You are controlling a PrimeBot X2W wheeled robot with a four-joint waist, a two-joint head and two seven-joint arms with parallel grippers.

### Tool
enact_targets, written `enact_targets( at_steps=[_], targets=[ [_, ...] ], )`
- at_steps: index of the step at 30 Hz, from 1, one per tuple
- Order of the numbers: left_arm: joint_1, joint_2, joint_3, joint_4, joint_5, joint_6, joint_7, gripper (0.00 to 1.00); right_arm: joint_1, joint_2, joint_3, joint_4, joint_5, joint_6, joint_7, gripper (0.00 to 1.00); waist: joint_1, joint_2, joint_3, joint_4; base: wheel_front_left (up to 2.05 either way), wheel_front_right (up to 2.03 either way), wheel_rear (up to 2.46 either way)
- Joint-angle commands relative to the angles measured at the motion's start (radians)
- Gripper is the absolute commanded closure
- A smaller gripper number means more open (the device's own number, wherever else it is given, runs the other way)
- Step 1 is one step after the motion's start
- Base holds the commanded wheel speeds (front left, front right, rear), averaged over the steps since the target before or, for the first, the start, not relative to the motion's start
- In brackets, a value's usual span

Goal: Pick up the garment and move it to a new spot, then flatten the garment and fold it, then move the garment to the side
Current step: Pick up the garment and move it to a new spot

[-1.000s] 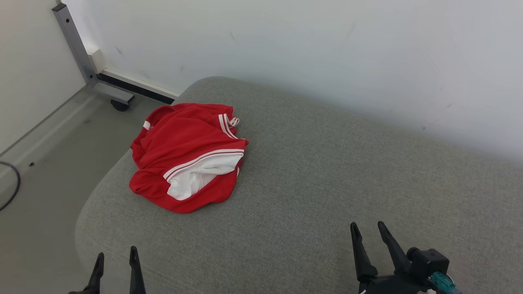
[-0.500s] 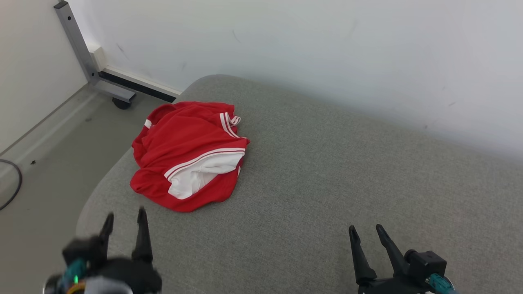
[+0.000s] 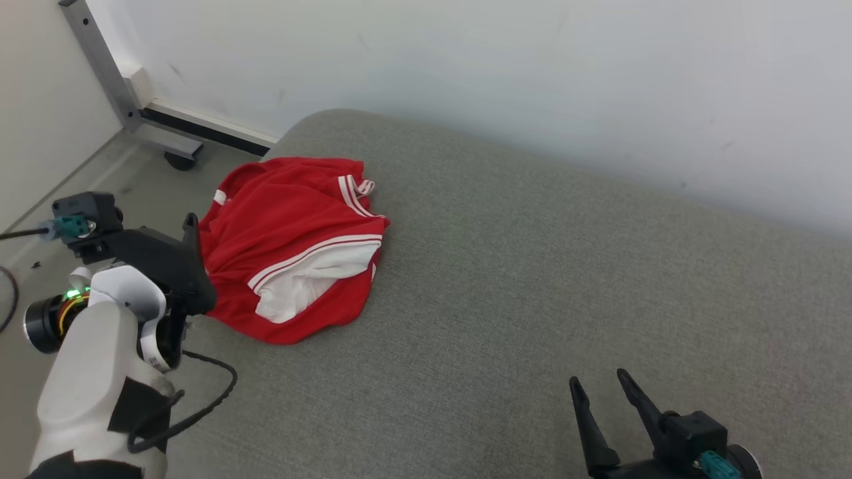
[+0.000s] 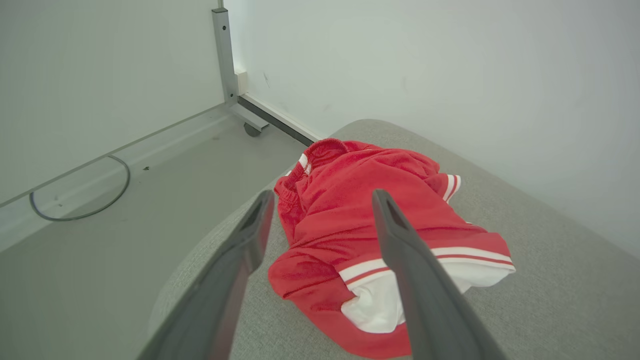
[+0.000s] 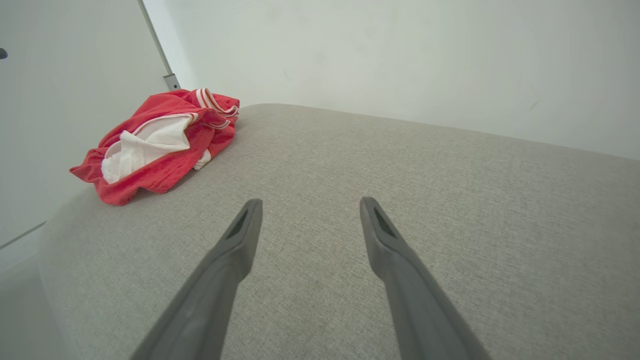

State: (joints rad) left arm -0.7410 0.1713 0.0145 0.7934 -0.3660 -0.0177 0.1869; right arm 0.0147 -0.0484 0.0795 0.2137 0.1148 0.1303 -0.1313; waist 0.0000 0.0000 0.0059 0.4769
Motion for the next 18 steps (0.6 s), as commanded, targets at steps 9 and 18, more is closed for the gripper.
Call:
enact_targets(
  at_steps=[9,18],
  targets=[
    [-0.144,0.01,0.008,0.192,-0.032,-0.007,0.039,0.0,0.081,-0.007,-0.041,-0.251,-0.086,0.001,0.13,0.0,0.0,0.0,0.234,-0.201,0.0,0.0,0.0],
    [-0.242,0.042,0.007,0.302,-0.04,-0.019,0.009,0.0,0.115,-0.014,-0.026,-0.405,-0.094,0.001,0.192,0.0,0.0,0.0,0.352,-0.242,0.0,0.0,0.0]
  ],
)
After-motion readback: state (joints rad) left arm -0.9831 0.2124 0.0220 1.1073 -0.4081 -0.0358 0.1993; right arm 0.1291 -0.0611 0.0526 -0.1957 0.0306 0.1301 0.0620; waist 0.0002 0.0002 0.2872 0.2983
